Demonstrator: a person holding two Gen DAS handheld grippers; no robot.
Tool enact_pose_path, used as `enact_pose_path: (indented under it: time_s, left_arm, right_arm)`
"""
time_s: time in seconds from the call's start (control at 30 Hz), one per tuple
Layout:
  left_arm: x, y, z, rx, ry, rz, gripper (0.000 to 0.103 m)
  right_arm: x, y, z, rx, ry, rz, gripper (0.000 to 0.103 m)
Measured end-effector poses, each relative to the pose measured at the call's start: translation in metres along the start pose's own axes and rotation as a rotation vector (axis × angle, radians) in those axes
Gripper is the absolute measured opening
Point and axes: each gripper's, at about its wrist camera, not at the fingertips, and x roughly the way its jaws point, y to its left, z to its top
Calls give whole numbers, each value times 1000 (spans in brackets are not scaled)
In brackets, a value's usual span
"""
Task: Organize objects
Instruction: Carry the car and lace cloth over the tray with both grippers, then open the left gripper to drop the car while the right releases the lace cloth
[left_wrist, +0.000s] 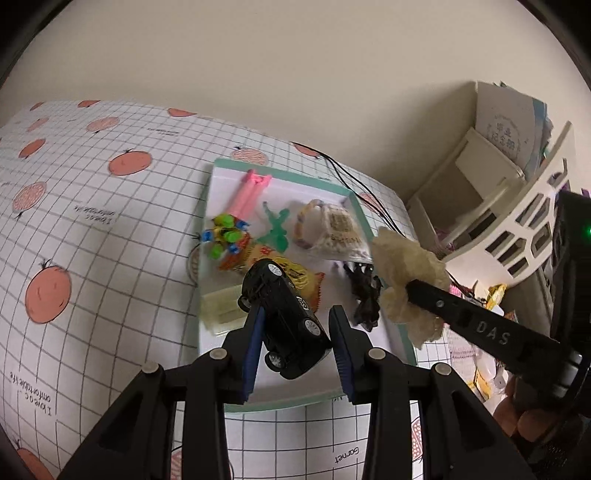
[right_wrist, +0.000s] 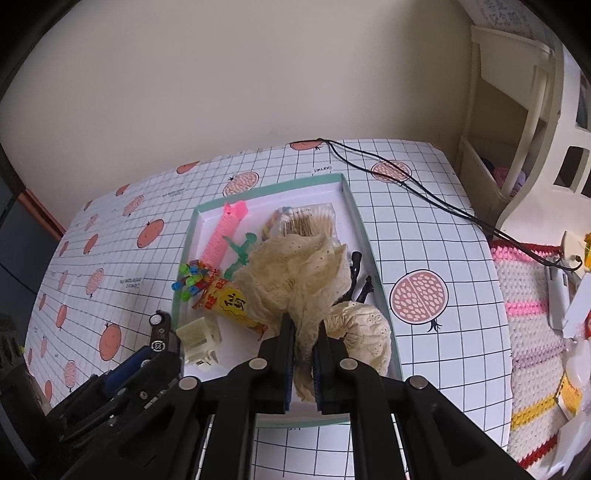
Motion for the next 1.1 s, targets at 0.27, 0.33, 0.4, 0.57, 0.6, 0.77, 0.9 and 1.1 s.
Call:
enact_pose_path:
  time_s: [0.27, 0.33, 0.4, 0.57, 0.6, 0.77, 0.9, 1.1]
  left_arm:
    - [23, -10, 0, 28, 36, 10, 37]
    - [30, -11, 0, 34, 47, 13, 37]
    - [35, -10, -1, 42, 57, 17, 37]
    - [50, -10, -5, 53, 87, 47, 35]
    - [51, -10, -6, 52, 91, 50, 34]
    - [53, -7, -7, 36, 100, 42, 34]
    - [47, -7, -4, 38, 90, 42, 34]
    - [37, -1, -1, 27, 71, 52, 34]
  right_arm:
    - [25, -2, -6, -6, 66, -7, 9]
    - [30, -2, -8, -8, 77, -2, 9]
    - [36, -1, -10, -21, 93, -13, 9]
    - [49, 0, -13, -33, 124, -20, 9]
    - [52, 0, -14, -34, 129, -22, 9]
    - [56, -2, -15, -31, 141, -9, 12]
    - [57, -1, -17, -36, 137, -12, 15]
    - [52, 5, -21, -68, 134, -22, 32]
